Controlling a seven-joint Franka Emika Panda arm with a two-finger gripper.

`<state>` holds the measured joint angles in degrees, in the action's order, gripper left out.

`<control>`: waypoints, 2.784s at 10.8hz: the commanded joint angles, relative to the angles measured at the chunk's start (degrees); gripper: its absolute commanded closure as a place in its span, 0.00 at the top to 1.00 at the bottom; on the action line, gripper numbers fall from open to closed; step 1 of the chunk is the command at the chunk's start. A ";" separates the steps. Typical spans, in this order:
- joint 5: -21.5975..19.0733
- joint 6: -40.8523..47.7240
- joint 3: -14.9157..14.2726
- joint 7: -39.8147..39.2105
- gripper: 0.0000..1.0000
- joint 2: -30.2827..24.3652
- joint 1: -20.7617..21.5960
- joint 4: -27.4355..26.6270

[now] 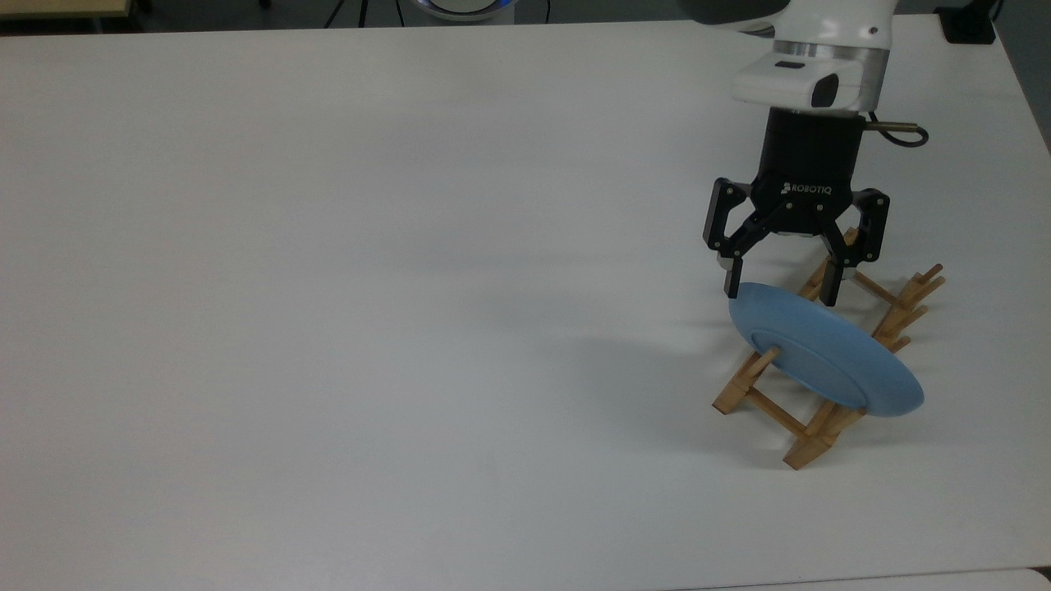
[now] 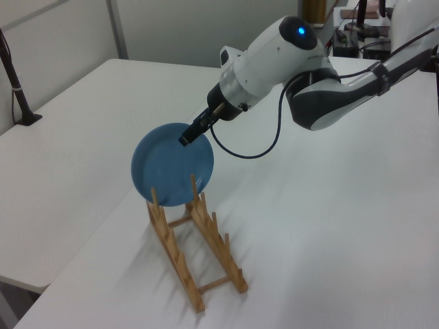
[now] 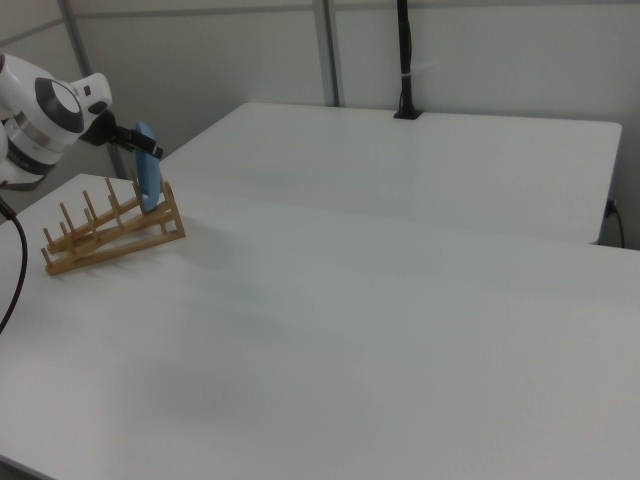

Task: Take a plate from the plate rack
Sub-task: 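Move the open gripper over the blue plate's rim in the rack, then lower the gripper onto the plate rim and close on it, then lift the blue plate up out of the wooden rack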

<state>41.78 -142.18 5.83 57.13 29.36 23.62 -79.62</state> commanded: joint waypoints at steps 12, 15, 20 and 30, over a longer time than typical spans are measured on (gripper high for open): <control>4.97 -1.34 -0.47 1.05 0.00 -0.45 0.46 1.31; 4.80 -1.25 -0.47 1.05 0.00 -2.81 0.38 1.22; -2.64 6.35 -0.29 -0.34 0.00 -13.79 -4.36 -4.58; -45.89 53.47 -5.63 -72.98 0.00 -23.47 -28.17 -4.84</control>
<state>0.45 -94.66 3.49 -2.61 7.36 -0.97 -81.70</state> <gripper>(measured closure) 0.934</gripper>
